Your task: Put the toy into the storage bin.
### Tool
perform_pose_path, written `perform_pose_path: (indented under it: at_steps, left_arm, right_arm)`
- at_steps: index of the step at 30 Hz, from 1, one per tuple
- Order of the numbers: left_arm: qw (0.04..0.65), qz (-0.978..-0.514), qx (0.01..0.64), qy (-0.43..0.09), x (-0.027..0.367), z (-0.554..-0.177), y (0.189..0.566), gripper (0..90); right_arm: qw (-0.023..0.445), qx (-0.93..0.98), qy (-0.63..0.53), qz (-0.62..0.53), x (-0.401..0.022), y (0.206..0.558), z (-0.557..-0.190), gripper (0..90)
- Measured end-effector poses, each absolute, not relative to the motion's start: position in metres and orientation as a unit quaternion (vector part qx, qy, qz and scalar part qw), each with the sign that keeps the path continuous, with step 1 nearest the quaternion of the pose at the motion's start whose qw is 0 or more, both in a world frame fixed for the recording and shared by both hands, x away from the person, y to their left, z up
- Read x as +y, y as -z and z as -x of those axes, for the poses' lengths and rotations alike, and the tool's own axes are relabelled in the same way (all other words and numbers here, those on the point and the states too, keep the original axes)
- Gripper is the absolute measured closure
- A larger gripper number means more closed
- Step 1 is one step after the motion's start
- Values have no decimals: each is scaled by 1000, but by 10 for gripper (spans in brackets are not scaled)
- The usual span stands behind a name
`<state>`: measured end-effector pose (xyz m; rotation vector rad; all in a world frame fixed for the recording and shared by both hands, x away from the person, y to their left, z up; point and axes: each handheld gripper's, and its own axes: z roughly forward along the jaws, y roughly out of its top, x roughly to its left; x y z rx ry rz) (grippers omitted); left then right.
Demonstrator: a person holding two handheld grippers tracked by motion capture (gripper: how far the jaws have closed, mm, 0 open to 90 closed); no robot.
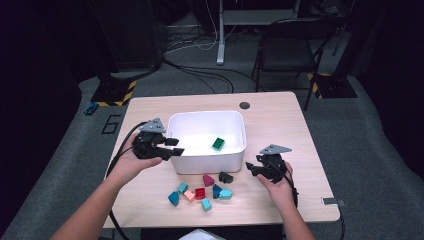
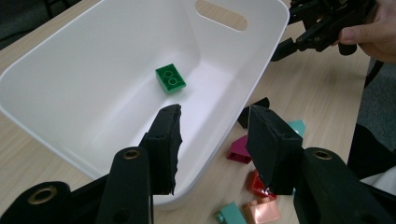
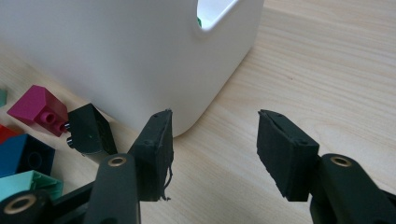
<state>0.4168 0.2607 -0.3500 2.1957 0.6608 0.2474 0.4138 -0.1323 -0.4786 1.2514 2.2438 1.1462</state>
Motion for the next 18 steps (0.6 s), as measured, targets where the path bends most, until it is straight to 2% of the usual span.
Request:
perform_pose_path:
  at_steps: [11,18]
  left_arm:
    - [399,-865,291,-90,287,-402,380,544]
    - [396,-864,295,-96,291,-391,396,543]
  right_arm:
    - [157,796,-396,-429,-132,481,-413,435]
    - [163,798,-389,-430,-131,481,-413,449]
